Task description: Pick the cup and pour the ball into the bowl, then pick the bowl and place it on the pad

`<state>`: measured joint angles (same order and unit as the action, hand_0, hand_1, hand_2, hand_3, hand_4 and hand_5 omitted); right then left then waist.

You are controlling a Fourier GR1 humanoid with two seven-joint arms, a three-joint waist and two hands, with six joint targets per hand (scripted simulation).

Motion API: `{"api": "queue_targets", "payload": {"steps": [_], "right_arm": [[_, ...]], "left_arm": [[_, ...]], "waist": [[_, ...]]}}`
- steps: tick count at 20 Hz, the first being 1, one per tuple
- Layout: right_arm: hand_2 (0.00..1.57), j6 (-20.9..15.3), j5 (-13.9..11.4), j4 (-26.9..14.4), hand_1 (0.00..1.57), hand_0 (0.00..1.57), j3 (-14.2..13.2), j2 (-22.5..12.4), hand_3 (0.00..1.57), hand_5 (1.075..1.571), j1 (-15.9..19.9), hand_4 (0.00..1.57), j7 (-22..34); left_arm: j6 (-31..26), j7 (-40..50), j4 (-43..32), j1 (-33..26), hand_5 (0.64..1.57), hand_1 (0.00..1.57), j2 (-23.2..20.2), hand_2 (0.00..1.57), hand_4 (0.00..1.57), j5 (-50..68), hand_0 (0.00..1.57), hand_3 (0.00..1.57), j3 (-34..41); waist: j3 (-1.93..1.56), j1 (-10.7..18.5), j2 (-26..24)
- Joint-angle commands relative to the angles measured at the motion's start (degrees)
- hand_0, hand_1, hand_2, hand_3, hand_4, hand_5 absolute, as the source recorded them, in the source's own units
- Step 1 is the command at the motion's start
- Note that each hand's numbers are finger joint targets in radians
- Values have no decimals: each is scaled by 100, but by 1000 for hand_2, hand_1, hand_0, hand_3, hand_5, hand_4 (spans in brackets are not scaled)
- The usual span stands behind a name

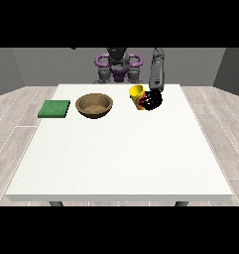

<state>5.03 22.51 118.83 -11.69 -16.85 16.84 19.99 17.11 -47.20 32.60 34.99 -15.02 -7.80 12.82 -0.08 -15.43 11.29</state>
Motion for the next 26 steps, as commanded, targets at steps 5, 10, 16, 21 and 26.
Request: {"api": "queue_targets", "payload": {"steps": [5,10,16,21,26], "right_arm": [[0,180,267,-433,0,0,-122,-126,0,1560,204,257,76],[0,302,117,-883,0,0,-260,-82,0,1561,10,292,-278],[0,13,-15,-564,0,0,66,27,0,1562,454,324,-37],[0,28,-176,-1207,0,0,38,-9,0,1565,634,338,-143],[0,210,-265,-1592,0,0,152,147,0,1565,310,373,-412]], "left_arm": [[1580,1352,-188,772,1543,1405,-110,1571,1090,-1338,1405,1571,-815],[1867,2088,-281,1040,1548,1405,375,1571,1058,-1882,1405,1571,-1284],[2534,2963,-752,1738,1564,1411,35,1571,940,-2712,1411,1571,-1568],[3456,4039,-1228,2139,1559,1380,217,1571,853,-4078,1380,1571,-2425],[3429,5076,-1962,2264,1524,1363,522,1522,891,-5395,1363,1571,-3363]], "waist": [[-2,-213,-281],[3,124,-422],[7,-69,-169],[-7,27,-311],[-12,68,-779]]}}
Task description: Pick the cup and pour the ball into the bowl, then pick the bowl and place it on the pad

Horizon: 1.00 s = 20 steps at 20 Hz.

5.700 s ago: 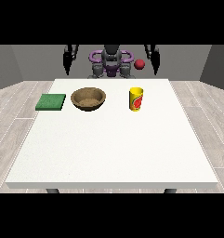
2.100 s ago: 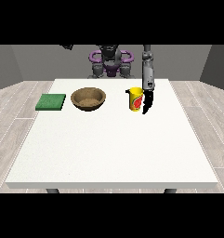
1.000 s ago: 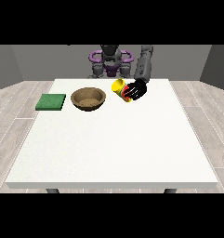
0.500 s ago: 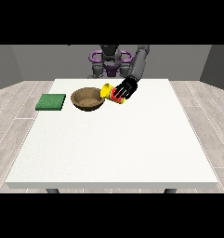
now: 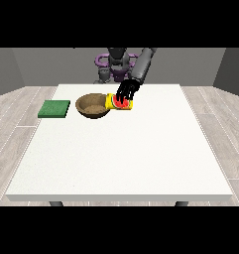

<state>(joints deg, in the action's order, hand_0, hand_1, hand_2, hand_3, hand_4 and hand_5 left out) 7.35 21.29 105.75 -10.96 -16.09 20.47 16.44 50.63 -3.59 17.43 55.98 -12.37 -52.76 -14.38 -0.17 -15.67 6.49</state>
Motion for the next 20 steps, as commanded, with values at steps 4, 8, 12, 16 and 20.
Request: {"api": "queue_targets", "payload": {"steps": [4,8,12,16,20], "right_arm": [[0,-121,-302,-567,0,0,173,226,0,1566,-133,382,-141],[0,-64,-339,-733,0,0,185,248,0,1565,-271,378,-211],[0,212,-127,-1235,0,0,-136,-3,0,1566,-209,377,-327],[0,254,-274,-1243,0,0,23,205,0,1566,-254,387,-737],[0,104,-294,-1422,0,0,-189,102,0,1564,-501,376,-502]], "left_arm": [[-339,1507,-923,300,1483,1365,808,1389,914,-1849,1365,1459,-1439],[-706,2251,-1289,659,1518,1487,712,1571,936,-2827,1487,1571,-2242],[-1564,2853,-1150,881,1498,1503,1214,1571,1065,-3391,1503,1571,-2797],[-2310,3015,-653,903,1513,1498,1228,1571,1047,-3536,1498,1571,-2885],[-2218,2427,-103,474,1505,1502,1226,1571,1067,-3282,1502,1571,-2561]], "waist": [[-2,264,-616],[-2,256,-834],[5,348,-979],[14,219,-786],[17,859,-1250]]}}
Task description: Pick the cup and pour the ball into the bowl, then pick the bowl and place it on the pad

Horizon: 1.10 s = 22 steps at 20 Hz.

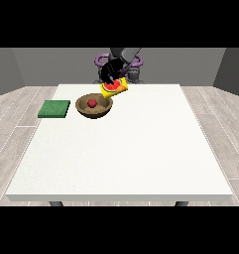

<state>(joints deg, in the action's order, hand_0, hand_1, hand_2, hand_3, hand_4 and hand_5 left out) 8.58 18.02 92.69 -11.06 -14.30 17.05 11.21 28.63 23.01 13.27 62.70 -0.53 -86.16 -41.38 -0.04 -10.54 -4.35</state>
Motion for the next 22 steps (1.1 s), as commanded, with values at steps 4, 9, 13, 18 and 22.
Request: {"api": "queue_targets", "payload": {"steps": [4,9,13,18,22], "right_arm": [[0,-48,65,166,0,0,-144,-8,0,1564,-280,364,5],[0,-154,-19,285,0,0,-235,-42,0,1566,-313,377,-79],[0,-55,64,596,0,0,-362,-67,0,1564,-550,401,-295],[0,-322,36,1205,0,0,-312,58,0,1566,-491,408,-180],[0,-290,58,1098,0,0,-314,91,0,1565,-497,448,-236]], "left_arm": [[888,-732,720,-439,1448,936,-401,1369,1089,1701,936,1305,1564],[1518,-1672,1450,-867,1569,1259,-928,1571,747,3175,1259,1571,2753],[1875,-3027,2013,-1968,1570,1388,-988,1571,1031,4259,1388,1571,3281],[1626,-4708,2803,-2691,1505,1550,-1097,1571,1421,5779,1550,1571,4030],[457,-4839,3414,-2458,1547,1370,-108,1571,1245,7296,1370,1571,4617]], "waist": [[20,223,6],[47,606,249],[44,618,546],[62,716,967],[152,884,1014]]}}
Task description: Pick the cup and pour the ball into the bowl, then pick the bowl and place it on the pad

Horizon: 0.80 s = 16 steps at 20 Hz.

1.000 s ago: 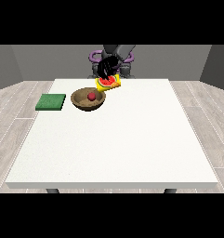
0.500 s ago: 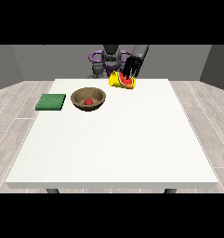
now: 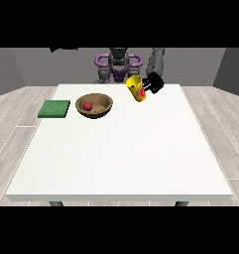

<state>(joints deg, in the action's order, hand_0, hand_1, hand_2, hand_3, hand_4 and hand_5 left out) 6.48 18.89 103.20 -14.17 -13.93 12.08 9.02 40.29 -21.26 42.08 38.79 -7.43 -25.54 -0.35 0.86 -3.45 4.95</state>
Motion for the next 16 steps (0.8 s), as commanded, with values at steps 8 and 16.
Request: {"api": "queue_targets", "payload": {"steps": [8,16], "right_arm": [[0,-525,-353,473,0,0,169,303,0,1563,25,512,9],[0,-1052,-870,560,0,0,551,544,0,1569,414,484,226]], "left_arm": [[-3860,-1596,979,-136,1566,173,-42,0,202,3581,173,0,1721],[-5429,-942,331,518,1537,0,-1770,0,0,4111,0,0,2241]], "waist": [[-44,735,826],[-81,597,1333]]}}
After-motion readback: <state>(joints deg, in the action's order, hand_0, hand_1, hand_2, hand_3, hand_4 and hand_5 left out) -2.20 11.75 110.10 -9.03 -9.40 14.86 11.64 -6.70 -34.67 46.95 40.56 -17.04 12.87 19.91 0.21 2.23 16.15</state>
